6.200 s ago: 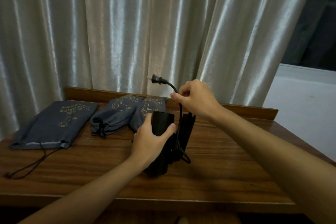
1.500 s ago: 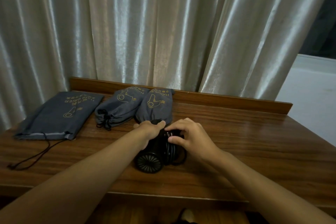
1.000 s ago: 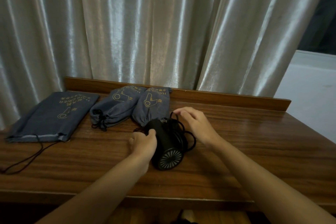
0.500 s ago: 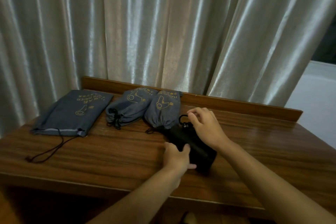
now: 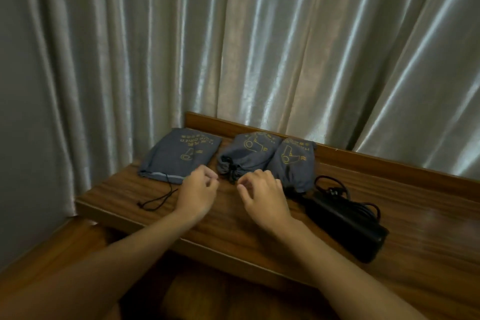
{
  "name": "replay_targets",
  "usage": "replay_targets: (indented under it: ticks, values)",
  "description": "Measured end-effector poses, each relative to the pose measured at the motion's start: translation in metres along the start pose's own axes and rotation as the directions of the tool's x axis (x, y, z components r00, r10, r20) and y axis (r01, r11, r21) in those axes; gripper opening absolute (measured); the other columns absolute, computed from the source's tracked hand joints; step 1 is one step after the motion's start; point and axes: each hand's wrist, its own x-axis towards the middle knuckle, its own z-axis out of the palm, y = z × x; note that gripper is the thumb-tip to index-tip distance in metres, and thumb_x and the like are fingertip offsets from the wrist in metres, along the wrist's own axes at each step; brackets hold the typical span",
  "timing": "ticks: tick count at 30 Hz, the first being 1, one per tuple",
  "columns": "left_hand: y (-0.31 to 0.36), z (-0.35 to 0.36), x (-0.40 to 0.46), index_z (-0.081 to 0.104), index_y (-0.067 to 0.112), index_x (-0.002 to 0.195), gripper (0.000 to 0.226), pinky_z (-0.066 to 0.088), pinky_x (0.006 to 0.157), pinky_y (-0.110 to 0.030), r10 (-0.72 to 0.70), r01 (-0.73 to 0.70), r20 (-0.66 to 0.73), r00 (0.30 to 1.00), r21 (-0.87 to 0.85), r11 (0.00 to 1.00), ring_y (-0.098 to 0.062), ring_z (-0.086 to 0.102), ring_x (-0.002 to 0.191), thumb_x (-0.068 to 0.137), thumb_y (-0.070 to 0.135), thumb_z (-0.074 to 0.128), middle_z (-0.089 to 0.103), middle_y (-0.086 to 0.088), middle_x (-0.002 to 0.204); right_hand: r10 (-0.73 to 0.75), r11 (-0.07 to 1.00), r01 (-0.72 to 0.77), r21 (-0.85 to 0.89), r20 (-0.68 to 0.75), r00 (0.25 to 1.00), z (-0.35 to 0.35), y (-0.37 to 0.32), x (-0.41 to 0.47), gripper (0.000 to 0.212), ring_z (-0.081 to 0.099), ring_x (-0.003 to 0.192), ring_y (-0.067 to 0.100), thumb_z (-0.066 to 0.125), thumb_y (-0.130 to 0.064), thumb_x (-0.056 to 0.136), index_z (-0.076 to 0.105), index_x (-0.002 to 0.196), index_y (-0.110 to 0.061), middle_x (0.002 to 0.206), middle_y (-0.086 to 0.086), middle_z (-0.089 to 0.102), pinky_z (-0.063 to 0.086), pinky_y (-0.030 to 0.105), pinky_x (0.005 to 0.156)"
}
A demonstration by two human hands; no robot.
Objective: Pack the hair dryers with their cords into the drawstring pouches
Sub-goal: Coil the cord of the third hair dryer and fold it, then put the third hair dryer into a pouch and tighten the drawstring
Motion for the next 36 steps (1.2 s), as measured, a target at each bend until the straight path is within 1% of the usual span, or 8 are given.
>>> replay_targets:
  ticks: [6, 10, 13, 17, 20, 27, 31, 36]
  values:
    - [-0.075, -0.101, 0.049, 0.064, 0.015, 0.101, 0.014, 0.047, 0.084, -0.043, 0.309, -0.200, -0.104, 0.945, 0.561, 0.803, -0.026, 0.052, 0.104, 0.092, 0.010, 0.055, 0.062, -0.005, 0.103, 0.016, 1.000, -0.017, 0.011, 0.073, 0.997, 0.066, -0.074, 0.057, 0.033, 0.048, 0.115, 0.024, 0.052, -0.044, 0.097, 0.055, 0.119, -0.020, 0.119, 0.004, 0.053, 0.044, 0.038, 0.091]
    - [-0.096, -0.113, 0.077, 0.059, 0.019, 0.127, 0.031, 0.041, 0.099, -0.040, 0.278, -0.281, 0.113, 0.954, 0.662, 0.694, -0.025, 0.047, 0.119, 0.097, 0.022, 0.054, 0.057, -0.003, 0.127, 0.023, 0.998, -0.014, -0.068, 0.137, 0.990, 0.095, -0.093, 0.084, 0.040, 0.050, 0.118, 0.027, 0.057, -0.043, 0.096, 0.052, 0.127, -0.019, 0.124, 0.007, 0.051, 0.048, 0.040, 0.089]
    - [-0.101, -0.107, 0.087, 0.063, 0.025, 0.122, 0.028, 0.041, 0.097, -0.040, 0.202, -0.284, 0.201, 0.959, 0.727, 0.626, -0.024, 0.047, 0.117, 0.097, 0.034, 0.054, 0.060, 0.000, 0.123, 0.003, 0.999, 0.004, -0.054, 0.123, 0.992, 0.102, -0.093, 0.094, 0.024, 0.053, 0.112, 0.028, 0.058, -0.032, 0.097, 0.064, 0.115, -0.017, 0.117, 0.007, 0.054, 0.050, 0.039, 0.086]
    - [-0.099, -0.109, 0.100, 0.075, 0.014, 0.080, 0.016, 0.050, 0.086, -0.033, 0.060, -0.087, 0.071, 0.996, 0.484, 0.871, -0.023, 0.061, 0.101, 0.084, 0.005, 0.063, 0.073, -0.001, 0.092, 0.020, 0.998, -0.022, 0.051, 0.036, 0.999, 0.094, -0.088, 0.105, 0.017, 0.061, 0.095, 0.024, 0.060, -0.028, 0.095, 0.075, 0.099, -0.020, 0.103, 0.004, 0.062, 0.046, 0.033, 0.072]
    - [-0.086, -0.117, 0.108, 0.074, 0.002, 0.077, 0.019, 0.050, 0.073, -0.027, -0.002, -0.041, 0.102, 0.995, 0.417, 0.908, -0.020, 0.068, 0.090, 0.084, -0.003, 0.057, 0.074, -0.004, 0.086, 0.108, 0.985, -0.116, 0.127, 0.069, 0.992, 0.083, -0.083, 0.115, 0.019, 0.064, 0.090, 0.022, 0.061, -0.025, 0.093, 0.076, 0.086, -0.017, 0.098, 0.003, 0.069, 0.047, 0.030, 0.066]
    - [-0.051, -0.122, 0.099, 0.062, 0.018, 0.083, 0.009, 0.045, 0.081, -0.038, 0.404, -0.342, -0.025, 0.914, 0.487, 0.804, -0.017, 0.050, 0.091, 0.092, 0.017, 0.061, 0.056, 0.007, 0.089, -0.084, 0.990, 0.075, -0.116, -0.069, 0.994, 0.061, -0.092, 0.118, 0.035, 0.046, 0.111, 0.024, 0.054, -0.055, 0.092, 0.066, 0.101, -0.023, 0.113, 0.001, 0.056, 0.038, 0.044, 0.092]
    - [-0.044, -0.117, 0.089, 0.067, 0.020, 0.075, 0.010, 0.054, 0.073, -0.036, 0.245, -0.259, 0.088, 0.966, 0.393, 0.882, -0.014, 0.063, 0.076, 0.084, 0.021, 0.071, 0.066, 0.008, 0.074, -0.251, 0.952, 0.268, -0.147, 0.126, 0.960, 0.056, -0.097, 0.116, 0.022, 0.050, 0.108, 0.024, 0.065, -0.046, 0.089, 0.066, 0.093, -0.024, 0.102, 0.000, 0.064, 0.036, 0.041, 0.087]
    - [-0.074, -0.109, 0.075, 0.069, 0.020, 0.078, 0.009, 0.052, 0.076, -0.031, 0.036, -0.124, 0.230, 0.973, 0.383, 0.915, -0.016, 0.064, 0.075, 0.084, 0.023, 0.074, 0.069, 0.001, 0.074, -0.297, 0.938, 0.345, -0.030, 0.444, 0.845, 0.061, -0.080, 0.091, 0.023, 0.052, 0.109, 0.022, 0.063, -0.027, 0.092, 0.068, 0.115, -0.030, 0.103, -0.005, 0.062, 0.036, 0.038, 0.091]
